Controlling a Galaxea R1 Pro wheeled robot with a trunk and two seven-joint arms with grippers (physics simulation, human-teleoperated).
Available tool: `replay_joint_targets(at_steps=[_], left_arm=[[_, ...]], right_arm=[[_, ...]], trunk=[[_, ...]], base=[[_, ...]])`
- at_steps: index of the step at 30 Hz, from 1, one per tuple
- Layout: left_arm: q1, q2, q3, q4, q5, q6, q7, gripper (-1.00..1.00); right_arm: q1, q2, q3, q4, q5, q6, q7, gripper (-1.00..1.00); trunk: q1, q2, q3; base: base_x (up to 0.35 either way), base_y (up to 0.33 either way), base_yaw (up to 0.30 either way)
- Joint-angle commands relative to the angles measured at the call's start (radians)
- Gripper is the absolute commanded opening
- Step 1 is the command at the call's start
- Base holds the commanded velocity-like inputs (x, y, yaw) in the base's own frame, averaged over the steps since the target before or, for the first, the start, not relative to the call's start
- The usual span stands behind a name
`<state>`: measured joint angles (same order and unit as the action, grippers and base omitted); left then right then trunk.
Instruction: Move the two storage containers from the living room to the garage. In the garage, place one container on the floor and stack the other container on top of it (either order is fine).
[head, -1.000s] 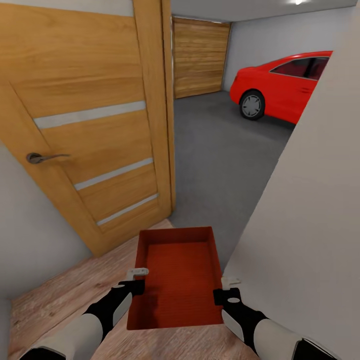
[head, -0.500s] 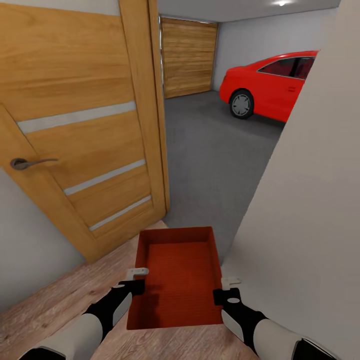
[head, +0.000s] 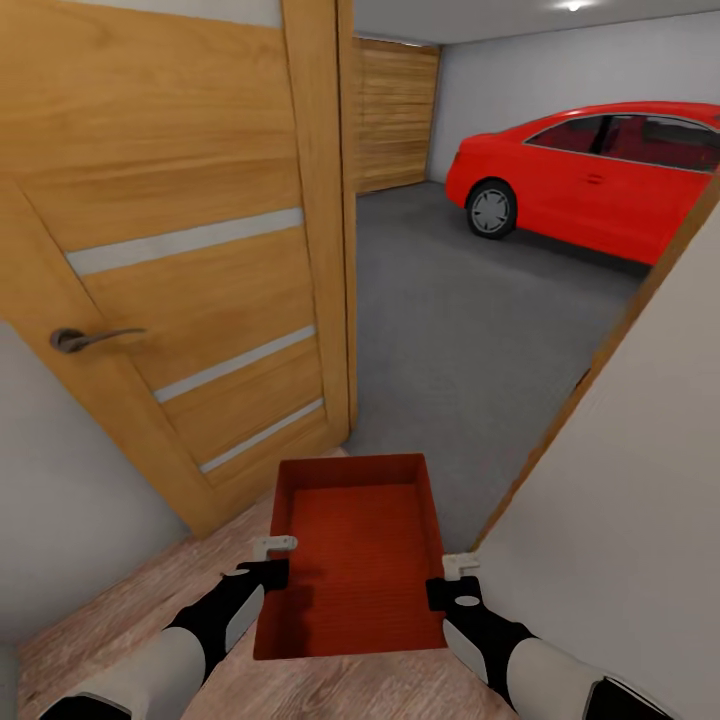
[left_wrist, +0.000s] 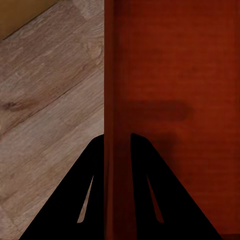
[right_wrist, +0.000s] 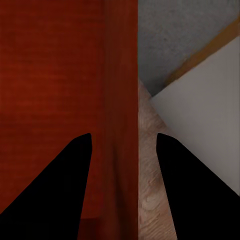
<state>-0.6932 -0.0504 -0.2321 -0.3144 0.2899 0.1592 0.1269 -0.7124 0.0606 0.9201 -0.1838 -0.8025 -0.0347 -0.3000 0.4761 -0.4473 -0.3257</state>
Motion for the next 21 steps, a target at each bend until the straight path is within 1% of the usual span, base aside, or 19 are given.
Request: replay_joint_targets(at_steps=[1, 11, 16, 21], left_arm=[[0.000, 0.007, -0.041, -0.006, 0.002, 0.002, 0.014, -1.00], [0.000, 0.007, -0.041, -0.007, 0.002, 0.001, 0.014, -1.00], [0.000, 0.007, -0.041, -0.008, 0.002, 0.000, 0.016, -1.00], [0.000, 0.007, -0.041, -0.008, 0.002, 0.000, 0.016, -1.00]], right_arm=[[-0.001, -0.004, 0.003, 0.001, -0.038, 0.002, -0.002, -1.00], [-0.001, -0.005, 0.002, 0.001, -0.038, 0.001, -0.002, -1.00], [-0.001, -0.005, 0.002, 0.001, -0.037, 0.002, -0.004, -1.00], [-0.001, -0.004, 0.002, 0.001, -0.037, 0.002, -0.006, -1.00]], trunk=[[0.001, -0.002, -0.002], [0.001, -0.002, -0.002], [0.001, -0.002, -0.002], [0.001, -0.002, -0.002]], base=[[0.143, 0.291, 0.000], [0.143, 0.269, 0.000], [0.053, 0.070, -0.023], [0.006, 0.008, -0.185]])
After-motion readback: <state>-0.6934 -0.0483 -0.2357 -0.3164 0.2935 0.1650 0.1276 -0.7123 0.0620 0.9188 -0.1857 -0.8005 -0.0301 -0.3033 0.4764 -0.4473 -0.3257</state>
